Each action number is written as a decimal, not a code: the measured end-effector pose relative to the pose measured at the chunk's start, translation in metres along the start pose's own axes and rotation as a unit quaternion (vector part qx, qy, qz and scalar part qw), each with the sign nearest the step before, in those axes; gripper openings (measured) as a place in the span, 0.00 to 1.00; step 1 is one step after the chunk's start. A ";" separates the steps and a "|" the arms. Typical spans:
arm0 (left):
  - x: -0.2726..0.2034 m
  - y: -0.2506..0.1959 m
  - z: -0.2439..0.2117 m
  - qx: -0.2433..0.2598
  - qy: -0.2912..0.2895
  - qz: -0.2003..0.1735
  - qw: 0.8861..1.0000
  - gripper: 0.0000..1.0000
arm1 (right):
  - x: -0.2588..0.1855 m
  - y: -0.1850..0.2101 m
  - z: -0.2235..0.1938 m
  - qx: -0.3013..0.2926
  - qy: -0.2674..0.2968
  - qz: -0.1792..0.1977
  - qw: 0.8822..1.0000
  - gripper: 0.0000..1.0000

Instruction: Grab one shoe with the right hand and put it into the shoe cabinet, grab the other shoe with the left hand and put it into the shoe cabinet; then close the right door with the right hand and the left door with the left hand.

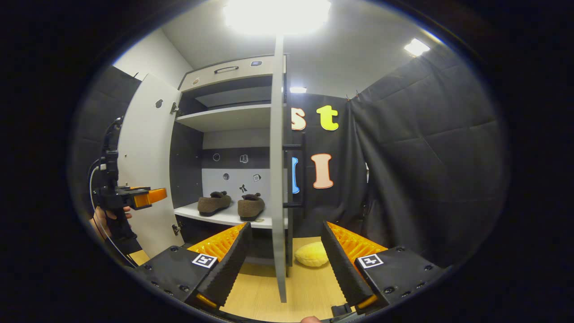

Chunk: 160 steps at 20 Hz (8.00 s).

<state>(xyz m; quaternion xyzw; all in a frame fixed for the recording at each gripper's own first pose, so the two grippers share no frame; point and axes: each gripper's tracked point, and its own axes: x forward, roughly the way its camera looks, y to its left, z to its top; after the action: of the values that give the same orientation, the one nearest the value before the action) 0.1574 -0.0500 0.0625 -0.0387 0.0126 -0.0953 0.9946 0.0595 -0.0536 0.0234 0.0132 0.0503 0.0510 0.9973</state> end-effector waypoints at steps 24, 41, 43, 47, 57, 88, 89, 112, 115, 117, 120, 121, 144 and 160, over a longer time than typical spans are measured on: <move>-0.108 0.161 0.013 0.006 -0.022 0.091 0.996 0.90 | 0.070 -0.039 0.050 -0.033 -0.028 -0.169 0.985 0.94; -0.149 0.260 0.001 -0.010 -0.017 0.154 0.988 0.92 | 0.127 0.122 0.045 -0.013 -0.031 -0.028 0.999 0.94; -0.156 0.274 -0.003 -0.011 -0.013 0.166 0.986 0.90 | 0.139 0.130 0.045 -0.018 -0.030 -0.035 0.999 0.94; -0.161 0.295 -0.011 -0.019 -0.003 0.181 0.983 0.90 | 0.147 0.137 0.043 -0.016 -0.031 -0.040 0.999 0.94; -0.149 0.284 0.012 -0.025 -0.011 0.146 0.989 0.92 | 0.114 0.087 0.041 -0.019 -0.041 -0.081 0.996 0.98; -0.112 0.184 0.025 -0.017 -0.014 0.112 0.993 0.92 | 0.087 0.009 -0.001 -0.007 -0.011 -0.055 0.998 0.98; -0.111 0.175 0.024 -0.022 -0.016 0.107 0.994 0.92 | 0.085 0.007 -0.002 -0.006 -0.010 -0.056 0.998 0.98; -0.034 0.055 0.022 -0.041 -0.015 0.033 0.998 0.92 | 0.051 -0.031 -0.015 0.008 0.000 -0.067 0.998 0.98; -0.068 0.069 0.027 -0.018 -0.021 0.048 0.998 0.92 | 0.050 -0.021 -0.011 0.011 -0.008 -0.039 0.999 0.98; -0.087 0.077 0.027 -0.008 -0.017 0.058 0.998 0.92 | 0.048 -0.016 -0.011 0.008 -0.012 -0.025 1.000 0.98; -0.113 0.086 0.023 0.000 -0.004 0.071 0.997 0.92 | 0.039 -0.008 -0.007 0.005 -0.021 -0.010 1.000 0.98; -0.122 0.088 0.024 0.005 -0.003 0.075 0.997 0.92 | 0.035 -0.006 -0.004 0.005 -0.025 -0.006 1.000 0.98; -0.244 0.127 0.026 0.033 -0.003 0.103 0.994 0.92 | -0.031 0.022 0.011 -0.015 -0.052 0.004 0.999 0.98; -0.262 0.127 0.030 0.049 -0.003 0.114 0.992 0.89 | -0.040 0.015 0.017 -0.011 -0.061 0.008 0.998 0.98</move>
<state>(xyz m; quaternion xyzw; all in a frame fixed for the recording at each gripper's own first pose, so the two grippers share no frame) -0.0746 0.1262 0.0869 0.0115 0.0098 0.0187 0.9997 0.0197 -0.0432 0.0445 0.0060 -0.0110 0.0583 0.9982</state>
